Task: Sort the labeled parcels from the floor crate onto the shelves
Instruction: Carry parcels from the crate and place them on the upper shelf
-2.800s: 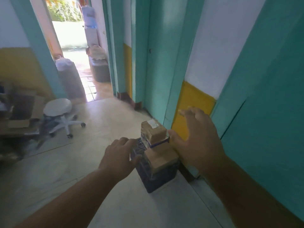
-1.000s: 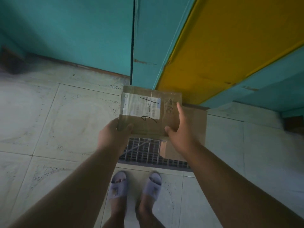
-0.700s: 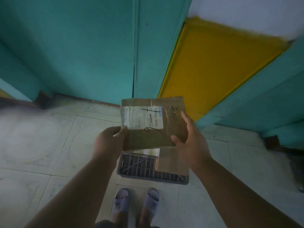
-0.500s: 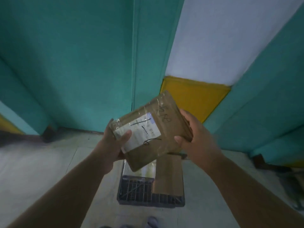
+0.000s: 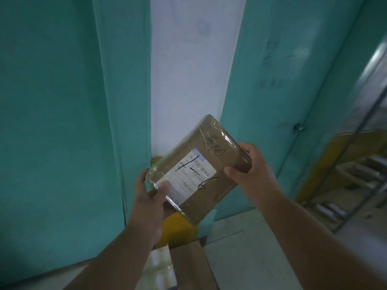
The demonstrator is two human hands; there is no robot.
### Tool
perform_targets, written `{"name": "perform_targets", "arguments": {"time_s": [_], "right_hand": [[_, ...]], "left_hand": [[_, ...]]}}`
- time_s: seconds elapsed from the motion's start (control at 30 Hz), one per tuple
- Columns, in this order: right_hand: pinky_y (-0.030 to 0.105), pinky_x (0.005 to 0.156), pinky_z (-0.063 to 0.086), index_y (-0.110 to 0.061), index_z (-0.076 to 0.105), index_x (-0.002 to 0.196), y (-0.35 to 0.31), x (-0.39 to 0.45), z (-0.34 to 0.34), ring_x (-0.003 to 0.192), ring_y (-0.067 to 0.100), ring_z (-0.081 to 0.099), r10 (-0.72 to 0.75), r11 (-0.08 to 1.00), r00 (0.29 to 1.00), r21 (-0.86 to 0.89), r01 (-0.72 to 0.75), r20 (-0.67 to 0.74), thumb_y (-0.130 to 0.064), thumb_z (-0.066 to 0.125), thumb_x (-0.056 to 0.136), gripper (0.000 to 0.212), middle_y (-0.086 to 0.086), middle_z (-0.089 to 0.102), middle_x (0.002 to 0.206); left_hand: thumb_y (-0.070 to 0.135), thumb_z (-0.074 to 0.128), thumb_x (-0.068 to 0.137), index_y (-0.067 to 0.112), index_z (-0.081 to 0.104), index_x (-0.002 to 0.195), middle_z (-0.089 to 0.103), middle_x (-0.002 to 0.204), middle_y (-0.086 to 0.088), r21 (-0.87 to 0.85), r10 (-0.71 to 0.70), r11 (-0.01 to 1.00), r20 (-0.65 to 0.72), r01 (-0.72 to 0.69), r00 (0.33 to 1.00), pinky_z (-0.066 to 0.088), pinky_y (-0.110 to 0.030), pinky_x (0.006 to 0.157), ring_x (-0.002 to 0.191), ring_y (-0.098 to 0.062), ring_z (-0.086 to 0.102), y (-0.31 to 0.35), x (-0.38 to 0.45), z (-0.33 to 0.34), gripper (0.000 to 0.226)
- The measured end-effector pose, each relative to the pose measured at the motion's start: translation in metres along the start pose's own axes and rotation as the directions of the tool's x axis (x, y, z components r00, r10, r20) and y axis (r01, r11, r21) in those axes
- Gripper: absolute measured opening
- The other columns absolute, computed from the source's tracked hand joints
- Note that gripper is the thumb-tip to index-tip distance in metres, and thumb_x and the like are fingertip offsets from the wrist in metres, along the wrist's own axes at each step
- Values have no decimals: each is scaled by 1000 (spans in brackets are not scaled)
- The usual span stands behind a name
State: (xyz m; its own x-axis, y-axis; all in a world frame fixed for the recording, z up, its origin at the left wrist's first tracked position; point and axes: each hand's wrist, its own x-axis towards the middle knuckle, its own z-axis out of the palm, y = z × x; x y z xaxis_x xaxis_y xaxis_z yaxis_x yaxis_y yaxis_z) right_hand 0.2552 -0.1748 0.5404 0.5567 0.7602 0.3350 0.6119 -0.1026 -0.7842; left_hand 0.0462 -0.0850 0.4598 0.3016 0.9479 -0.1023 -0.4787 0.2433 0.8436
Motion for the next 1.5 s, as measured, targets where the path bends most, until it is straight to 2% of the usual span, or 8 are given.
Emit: {"name": "perform_targets", "arguments": {"time_s": [0.13, 0.47, 0.7, 0.83, 0.93, 1.1, 1.3, 1.5], "right_hand": [[12, 75, 46, -36, 53, 127, 13, -8, -55, 97, 3, 63, 30, 999, 985, 27, -26, -167, -21, 80, 78, 57, -7, 63, 116], [4, 49, 40, -37, 56, 110, 89, -12, -261, 70, -11, 59, 86, 989, 948, -92, -119, -307, -25, 78, 84, 36, -21, 62, 91], [25, 70, 60, -30, 57, 126, 175, 0, -388, 85, 2, 72, 120, 992, 908, 22, -122, -402, -22, 82, 80, 53, -12, 71, 103], [42, 84, 60, -48, 19, 150, 238, 17, -435, 100, 6, 70, 129, 990, 946, 94, -105, -297, -11, 80, 80, 100, -19, 66, 113], [54, 95, 54, -61, -5, 147, 285, 40, -465, 113, 13, 66, 165, 983, 945, 122, -135, -283, -10, 79, 81, 118, -13, 65, 125], [41, 93, 58, -48, 15, 153, 345, 89, -539, 109, 7, 67, 138, 990, 879, 58, -125, -456, -19, 80, 82, 100, -11, 63, 129], [55, 98, 53, -46, 12, 155, 413, 108, -663, 131, 22, 55, 104, 987, 836, -45, -152, -539, -24, 75, 88, 94, -6, 56, 143], [55, 96, 54, -83, 6, 127, 489, 94, -787, 137, 21, 46, 175, 958, 812, -94, -271, -557, -20, 80, 82, 108, -33, 49, 123]], "left_hand": [[9, 58, 97, 35, 46, 134, 72, 109, -13, 12, 24, 1000, 119, -25, 993, 60, -49, 69, 92, -34, 73, -17, -14, 54, 47], [9, 80, 77, 14, 50, 117, 66, 114, -10, 328, -92, 944, 347, -29, 933, 61, -47, 80, 89, -25, 73, -114, -20, 239, 50], [12, 76, 76, 12, 62, 116, 75, 104, -12, 288, -225, 954, 494, 86, 840, 60, -42, 77, 92, -28, 74, -220, -74, 392, 43], [1, 68, 87, 13, 63, 113, 76, 100, -10, 286, -280, 946, 486, 153, 828, 60, -35, 65, 87, -26, 75, -266, -80, 457, 29], [10, 71, 88, 24, 60, 111, 76, 102, -3, 392, -259, 919, 513, 45, 818, 61, -41, 74, 88, -20, 75, -298, -60, 504, 29], [33, 76, 85, 33, 60, 106, 73, 102, 13, 521, -149, 799, 655, -300, 741, 55, -28, 77, 90, -3, 69, -347, -15, 608, 26], [33, 71, 89, 36, 50, 122, 63, 107, 21, 476, -204, 809, 778, -346, 594, 49, -23, 81, 99, -5, 60, -408, -24, 760, 39], [26, 70, 90, 35, 50, 116, 61, 100, 22, 443, -244, 830, 835, -340, 492, 52, -32, 82, 96, -9, 61, -500, -44, 900, 34]]}}
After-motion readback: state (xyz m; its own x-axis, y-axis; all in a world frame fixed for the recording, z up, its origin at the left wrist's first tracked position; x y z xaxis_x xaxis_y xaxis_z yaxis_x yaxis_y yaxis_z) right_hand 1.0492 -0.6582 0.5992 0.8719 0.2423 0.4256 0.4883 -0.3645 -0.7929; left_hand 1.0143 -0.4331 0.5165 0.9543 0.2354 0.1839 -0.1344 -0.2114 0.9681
